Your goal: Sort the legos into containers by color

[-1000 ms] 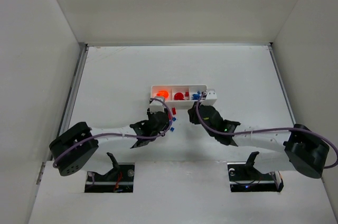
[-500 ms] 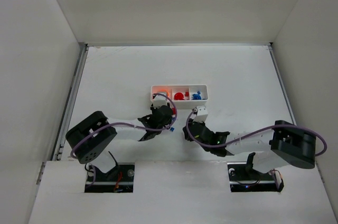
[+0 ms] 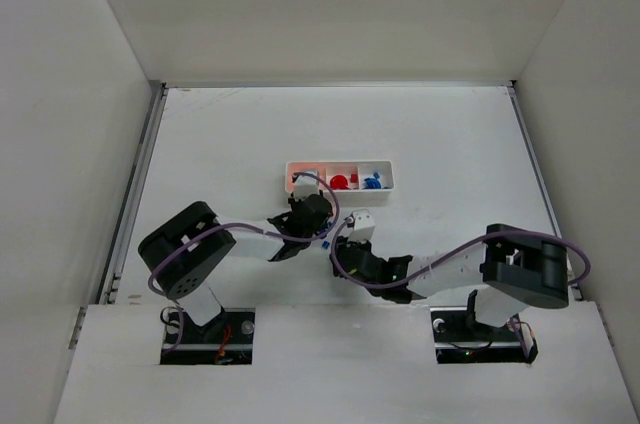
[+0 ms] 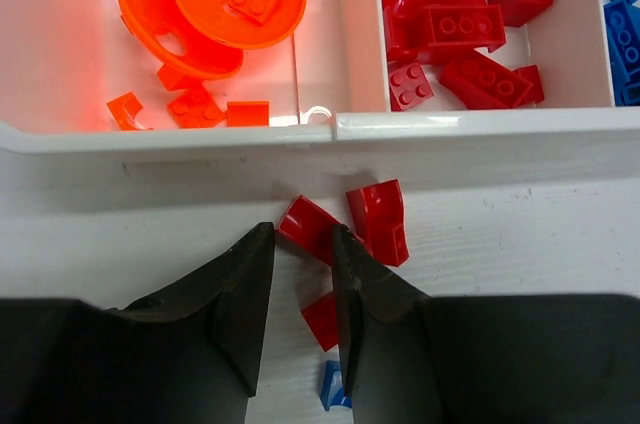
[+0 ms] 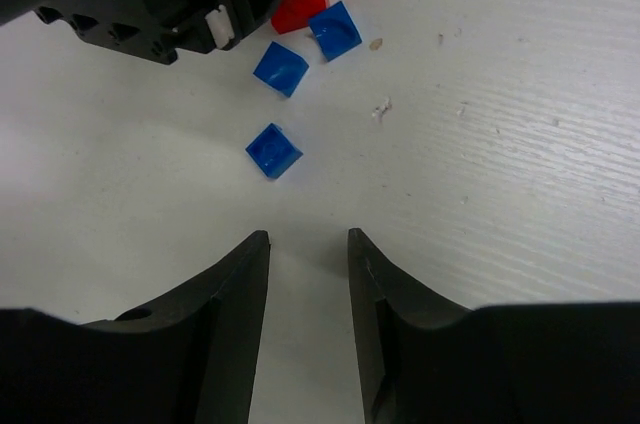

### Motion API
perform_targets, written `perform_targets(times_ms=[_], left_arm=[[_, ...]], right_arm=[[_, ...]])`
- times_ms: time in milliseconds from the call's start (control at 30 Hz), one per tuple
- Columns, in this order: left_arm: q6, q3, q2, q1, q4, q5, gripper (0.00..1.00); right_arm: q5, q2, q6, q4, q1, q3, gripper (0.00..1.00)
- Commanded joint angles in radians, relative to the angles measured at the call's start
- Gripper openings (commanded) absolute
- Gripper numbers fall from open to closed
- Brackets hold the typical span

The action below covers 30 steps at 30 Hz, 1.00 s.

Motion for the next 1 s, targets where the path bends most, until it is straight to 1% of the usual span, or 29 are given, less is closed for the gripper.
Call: perform_targets(times_ms=[0, 133, 233, 467, 600, 700, 867, 967], left_arm=[[0.004, 0.035, 0.015, 0.014, 0.027, -0.014, 0.25], [0.000, 0.034, 0.018, 0.015, 0.027, -0.015, 0.18], [-0.005, 0.015, -0.010, 0.008, 0.018, -0.020, 0.14], [-0.026, -0.095, -0.143, -0.015, -0.004, -0.070, 0.12], [-0.054, -0.163, -0.241, -0.003, -0.037, -0.093, 0.11], [-0.068, -0.201, -0.315, 0.002, -0.067, -0.101, 0.11], [-0.082, -0.223, -0.406, 0.003, -0.129, -0.098, 0.11], [-0.086, -0.223, -0.449, 0.002, -0.157, -0.095, 0.11]], right_arm=[[0.025, 0.021, 0.004, 0.052, 0.010, 0.044, 0.44], [0.023, 0.022, -0.010, 0.090, 0.010, 0.032, 0.46], [0.023, 0.021, -0.011, 0.101, 0.009, 0.023, 0.47], [0.014, 0.031, -0.070, 0.104, -0.008, 0.050, 0.50], [-0.004, 0.073, -0.151, 0.127, -0.031, 0.085, 0.52], [-0.020, 0.094, -0.175, 0.146, -0.063, 0.099, 0.53], [-0.057, 0.148, -0.188, 0.158, -0.100, 0.125, 0.51], [-0.070, 0.171, -0.189, 0.155, -0.105, 0.138, 0.43]])
